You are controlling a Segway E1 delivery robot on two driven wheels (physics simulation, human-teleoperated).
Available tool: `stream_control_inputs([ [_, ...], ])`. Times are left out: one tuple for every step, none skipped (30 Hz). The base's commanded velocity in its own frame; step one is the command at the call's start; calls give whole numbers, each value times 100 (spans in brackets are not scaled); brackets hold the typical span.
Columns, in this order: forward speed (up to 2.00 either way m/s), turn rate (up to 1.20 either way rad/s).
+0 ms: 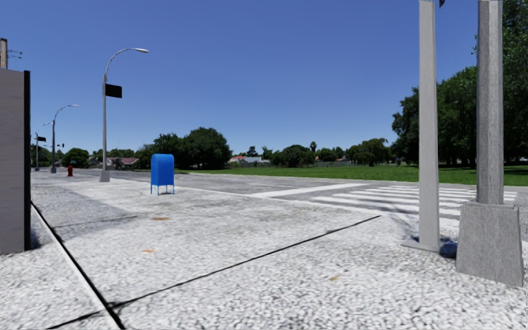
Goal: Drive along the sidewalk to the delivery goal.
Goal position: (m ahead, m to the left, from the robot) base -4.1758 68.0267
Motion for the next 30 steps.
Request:
stream_control_inputs([
  [200,0],
  [200,0],
  [200,0],
  [200,0],
  [200,0],
  [200,0],
  [200,0],
  [200,0],
  [200,0],
  [200,0],
  [200,11],
  [200,22],
  [200,22],
  [200,30],
  [200,74],
  [200,74],
  [200,74],
  [200,74],
  [200,74],
  [200,74],
  [200,74],
  [200,74],
  [200,74],
  [200,74],
  [200,74],
  [200,74],
  [200,74],
  [200,74],
  [200,74],
  [200,74],
])
